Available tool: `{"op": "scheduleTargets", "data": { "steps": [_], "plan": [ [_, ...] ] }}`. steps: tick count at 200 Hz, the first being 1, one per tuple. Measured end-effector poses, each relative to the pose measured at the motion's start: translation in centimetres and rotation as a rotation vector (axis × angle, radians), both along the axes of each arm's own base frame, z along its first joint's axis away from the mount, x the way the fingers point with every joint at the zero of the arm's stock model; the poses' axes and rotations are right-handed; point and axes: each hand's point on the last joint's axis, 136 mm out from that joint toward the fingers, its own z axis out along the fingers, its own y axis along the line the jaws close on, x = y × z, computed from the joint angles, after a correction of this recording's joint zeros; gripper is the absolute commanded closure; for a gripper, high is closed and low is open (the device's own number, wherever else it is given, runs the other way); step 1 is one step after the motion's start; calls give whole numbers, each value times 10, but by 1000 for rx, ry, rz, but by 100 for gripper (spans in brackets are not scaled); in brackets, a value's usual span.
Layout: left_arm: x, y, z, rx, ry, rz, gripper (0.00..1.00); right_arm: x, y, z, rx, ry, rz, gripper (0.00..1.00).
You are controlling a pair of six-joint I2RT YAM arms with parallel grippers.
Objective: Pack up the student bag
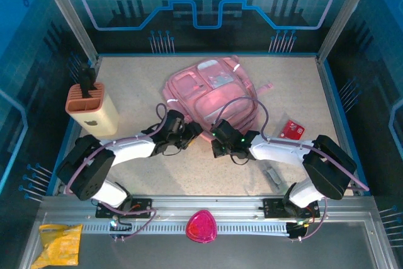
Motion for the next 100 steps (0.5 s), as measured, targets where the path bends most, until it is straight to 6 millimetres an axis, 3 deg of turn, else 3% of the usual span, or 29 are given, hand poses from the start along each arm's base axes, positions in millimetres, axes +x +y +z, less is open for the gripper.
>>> {"op": "scheduleTargets", "data": {
  "steps": [38, 63, 100],
  "plan": [
    [4, -21, -17, -45, 42, 35, 46, -2, 3, -1, 14, -4, 0, 100],
    [7, -38, -20, -60, 60, 46, 61, -2, 2, -4, 16, -5, -4, 100],
    [10, -41, -20, -59, 58, 63, 85, -3, -2, -8, 7, -9, -9, 100]
  ]
}}
